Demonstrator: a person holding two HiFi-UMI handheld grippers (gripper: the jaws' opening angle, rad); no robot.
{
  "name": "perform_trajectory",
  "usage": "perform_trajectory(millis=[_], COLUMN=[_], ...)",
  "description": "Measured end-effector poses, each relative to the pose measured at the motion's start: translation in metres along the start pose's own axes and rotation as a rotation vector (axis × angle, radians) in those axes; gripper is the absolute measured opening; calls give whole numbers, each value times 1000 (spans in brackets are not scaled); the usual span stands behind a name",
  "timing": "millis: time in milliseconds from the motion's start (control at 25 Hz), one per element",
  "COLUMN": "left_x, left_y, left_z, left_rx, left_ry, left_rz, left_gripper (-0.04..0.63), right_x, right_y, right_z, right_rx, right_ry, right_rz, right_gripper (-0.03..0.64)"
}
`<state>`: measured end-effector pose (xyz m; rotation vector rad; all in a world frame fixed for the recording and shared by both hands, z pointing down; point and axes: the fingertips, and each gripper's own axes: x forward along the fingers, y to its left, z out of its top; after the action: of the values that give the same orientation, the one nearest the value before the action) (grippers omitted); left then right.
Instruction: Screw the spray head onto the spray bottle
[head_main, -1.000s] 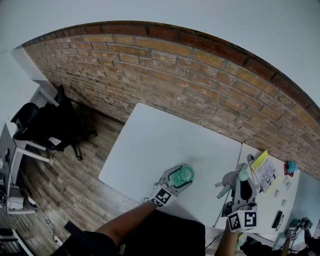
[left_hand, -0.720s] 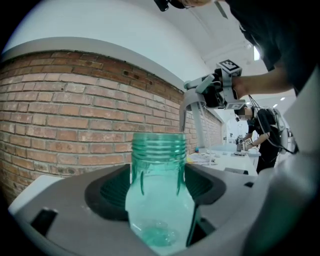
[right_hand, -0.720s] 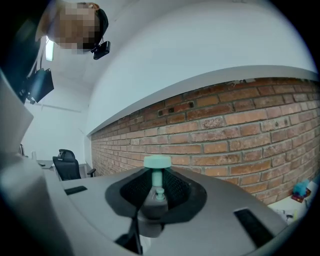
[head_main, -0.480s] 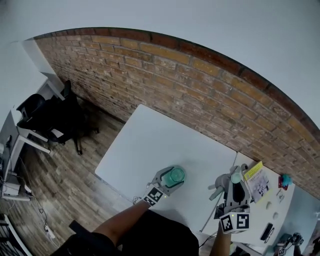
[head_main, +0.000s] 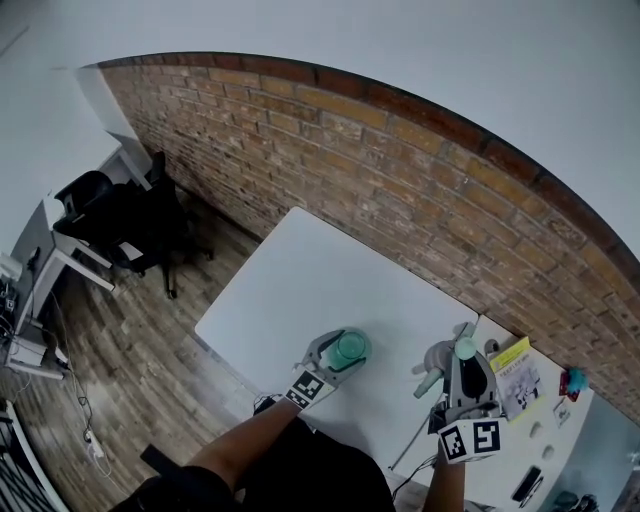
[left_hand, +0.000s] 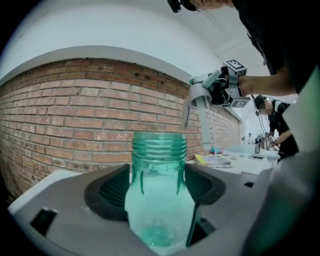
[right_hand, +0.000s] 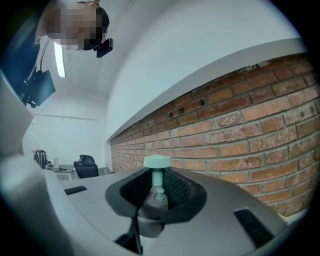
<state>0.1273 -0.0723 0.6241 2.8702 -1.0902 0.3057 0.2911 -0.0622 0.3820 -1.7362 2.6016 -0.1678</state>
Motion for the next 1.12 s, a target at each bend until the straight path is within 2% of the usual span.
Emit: perform_trajectory(millis=[320,560,800,1120], left_x=[-1,0,-3,-2], left_y=[0,1,0,1], left_z=[0,1,1,0], left_rx=[-6,-4,-5,-12], left_ry=[0,-14,-15,-1], left_rz=[26,44,32,25], left_gripper=[327,327,327,327], right_x=[8,20,27,29], right_y=[-3,6,22,26], right_z=[6,10,17,37], right_rx=[8,6,-54,-56], right_ry=[-24,-28,-32,-59], right_rz=[7,55,79,79], right_gripper=[67,67,67,67])
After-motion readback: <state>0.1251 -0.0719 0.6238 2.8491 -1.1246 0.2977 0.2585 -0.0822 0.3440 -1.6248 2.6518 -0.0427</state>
